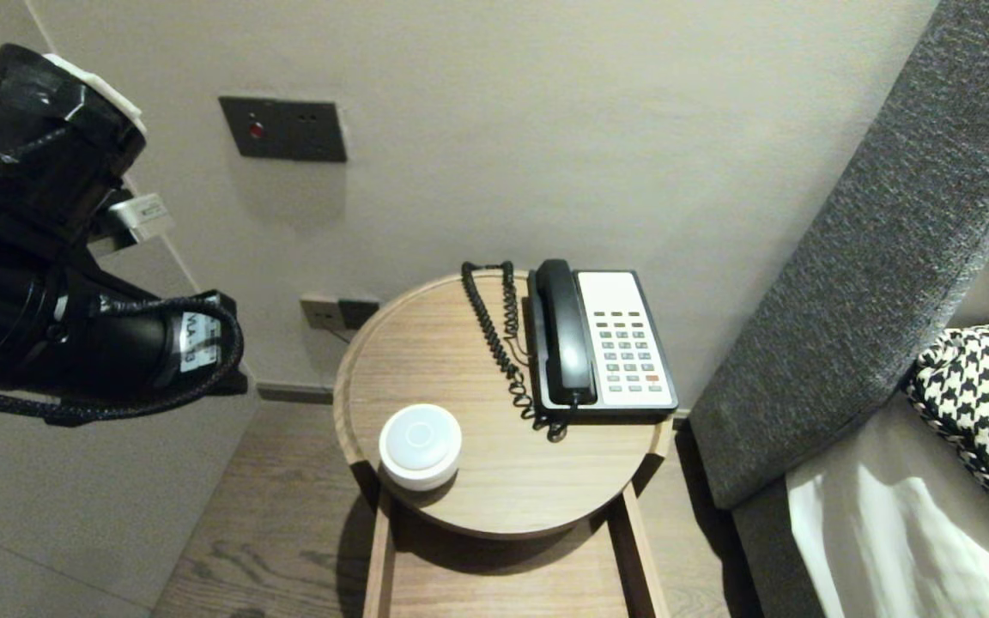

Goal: Put the remote controls on the table in the drawer one by one

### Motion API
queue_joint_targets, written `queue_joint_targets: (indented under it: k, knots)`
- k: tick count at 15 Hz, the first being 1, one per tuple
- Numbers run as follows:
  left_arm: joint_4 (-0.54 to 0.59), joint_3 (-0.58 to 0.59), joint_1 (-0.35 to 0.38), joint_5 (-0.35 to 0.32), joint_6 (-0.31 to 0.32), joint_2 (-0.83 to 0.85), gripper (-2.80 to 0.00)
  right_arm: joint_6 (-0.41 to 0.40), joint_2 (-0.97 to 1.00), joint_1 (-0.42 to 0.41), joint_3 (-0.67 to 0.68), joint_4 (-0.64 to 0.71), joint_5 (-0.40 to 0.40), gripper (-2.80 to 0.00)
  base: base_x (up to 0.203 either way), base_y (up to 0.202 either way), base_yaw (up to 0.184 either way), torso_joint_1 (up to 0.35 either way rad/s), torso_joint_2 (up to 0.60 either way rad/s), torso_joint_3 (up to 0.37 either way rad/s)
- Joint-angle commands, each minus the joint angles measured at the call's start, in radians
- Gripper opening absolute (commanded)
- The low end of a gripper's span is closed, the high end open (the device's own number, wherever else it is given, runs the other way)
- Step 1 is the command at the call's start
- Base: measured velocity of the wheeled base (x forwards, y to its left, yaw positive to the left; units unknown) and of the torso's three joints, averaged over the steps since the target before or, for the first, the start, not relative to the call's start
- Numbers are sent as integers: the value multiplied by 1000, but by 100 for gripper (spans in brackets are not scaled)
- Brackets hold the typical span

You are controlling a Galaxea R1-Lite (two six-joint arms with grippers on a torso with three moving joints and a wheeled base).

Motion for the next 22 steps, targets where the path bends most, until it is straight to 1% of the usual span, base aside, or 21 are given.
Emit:
queue_joint_targets:
  k: [1, 3, 5, 6, 8, 10, 12, 13, 16, 18, 22]
  knots:
    - [21, -92, -31, 2, 0, 63, -280, 0, 1, 0, 40, -1, 0, -280, 0, 0, 0, 0, 0, 0]
    - [92, -195, -77, 2, -3, 120, -280, 0, 1, 0, 40, -1, 0, -280, 0, 0, 0, 0, 0, 0]
    - [201, -306, -109, 2, -18, 194, -280, 0, 1, 0, 40, -1, 0, -280, 0, 0, 0, 0, 0, 0]
    - [255, -344, -118, 2, -32, 227, -280, 0, 1, 0, 40, -1, 0, -280, 0, 0, 0, 0, 0, 0]
    - [338, -386, -144, 1, -71, 278, -280, 0, 1, 0, 40, -1, 0, -280, 0, 0, 0, 0, 0, 0]
    - [393, -408, -183, -13, -76, 301, -280, 0, 1, 0, 40, -1, 0, -280, 0, 0, 0, 0, 0, 0]
    - [423, -452, -210, -23, -80, 340, -280, 0, 1, 0, 40, -1, 0, -280, 0, 0, 0, 0, 0, 0]
    - [422, -456, -227, -24, -86, 354, 0, 0, 1, 0, 40, -1, 0, -280, 0, 0, 0, 0, 0, 0]
    - [412, -457, -255, -24, -113, 383, 0, 0, 1, 0, 40, -1, 0, -280, 0, 0, 0, 0, 0, 0]
    - [371, -454, -260, -31, -131, 398, 0, 0, 1, 0, 40, -1, 0, -280, 0, 0, 0, 0, 0, 0]
    - [360, -454, -274, -25, -155, 442, 0, 0, 1, 0, 40, -1, 0, -280, 0, 0, 0, 0, 0, 0]
